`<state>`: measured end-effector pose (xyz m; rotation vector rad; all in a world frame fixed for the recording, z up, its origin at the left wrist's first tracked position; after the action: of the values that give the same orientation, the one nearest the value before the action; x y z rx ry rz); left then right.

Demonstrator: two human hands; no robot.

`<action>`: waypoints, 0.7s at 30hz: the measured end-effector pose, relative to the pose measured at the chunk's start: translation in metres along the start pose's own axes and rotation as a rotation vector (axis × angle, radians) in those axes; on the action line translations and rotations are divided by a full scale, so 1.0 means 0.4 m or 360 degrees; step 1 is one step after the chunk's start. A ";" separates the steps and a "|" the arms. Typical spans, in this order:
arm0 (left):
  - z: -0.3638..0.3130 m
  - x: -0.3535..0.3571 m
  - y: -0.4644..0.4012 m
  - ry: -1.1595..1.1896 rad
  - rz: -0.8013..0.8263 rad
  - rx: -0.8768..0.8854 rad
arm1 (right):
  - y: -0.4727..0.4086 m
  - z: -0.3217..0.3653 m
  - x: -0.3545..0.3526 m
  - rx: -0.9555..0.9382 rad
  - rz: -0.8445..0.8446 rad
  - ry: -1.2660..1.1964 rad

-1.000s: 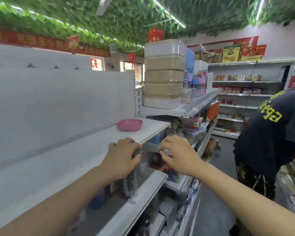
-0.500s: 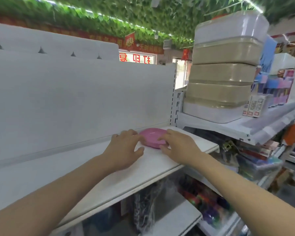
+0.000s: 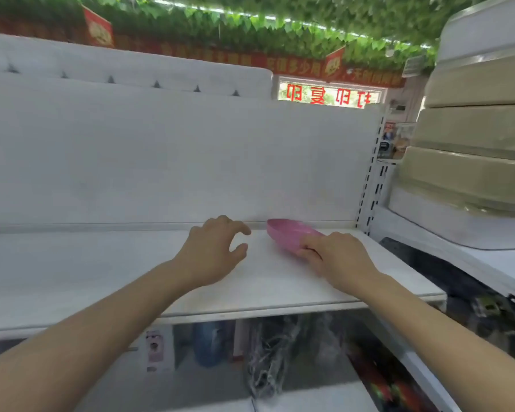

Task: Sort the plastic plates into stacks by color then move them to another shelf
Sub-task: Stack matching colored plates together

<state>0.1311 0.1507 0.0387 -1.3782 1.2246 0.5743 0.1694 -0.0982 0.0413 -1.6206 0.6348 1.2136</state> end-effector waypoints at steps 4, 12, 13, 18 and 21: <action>0.036 -0.077 0.154 0.0005 -0.0127 -0.0311 | 0.022 0.068 0.006 -0.0134 -0.0042 -0.0347; 0.123 -0.278 0.561 -0.0035 -0.0382 -0.0853 | 0.065 0.440 -0.006 -0.0519 0.0023 -0.1180; 0.139 -0.310 0.619 -0.0049 -0.0417 -0.0909 | 0.075 0.507 -0.017 -0.0581 0.0034 -0.1230; 0.226 -0.482 0.918 -0.0335 -0.0473 -0.1057 | 0.144 0.880 -0.079 -0.0854 0.0142 -0.1399; 0.305 -0.599 1.118 -0.0380 -0.0545 -0.1147 | 0.190 1.125 -0.124 -0.0919 0.0275 -0.1632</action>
<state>-0.3104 0.4289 0.0368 -1.9947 0.5716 0.9531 -0.0970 0.2756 0.0458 -1.1165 -0.2667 2.2370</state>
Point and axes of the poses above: each hand's wrist, its own y-axis away from the middle knuckle, its own x-axis out of the palm, z = x × y, the point moved 3 cm from there along -y, towards the middle knuckle, and after that the axes turned 4 degrees about x, right-handed, at the moved point
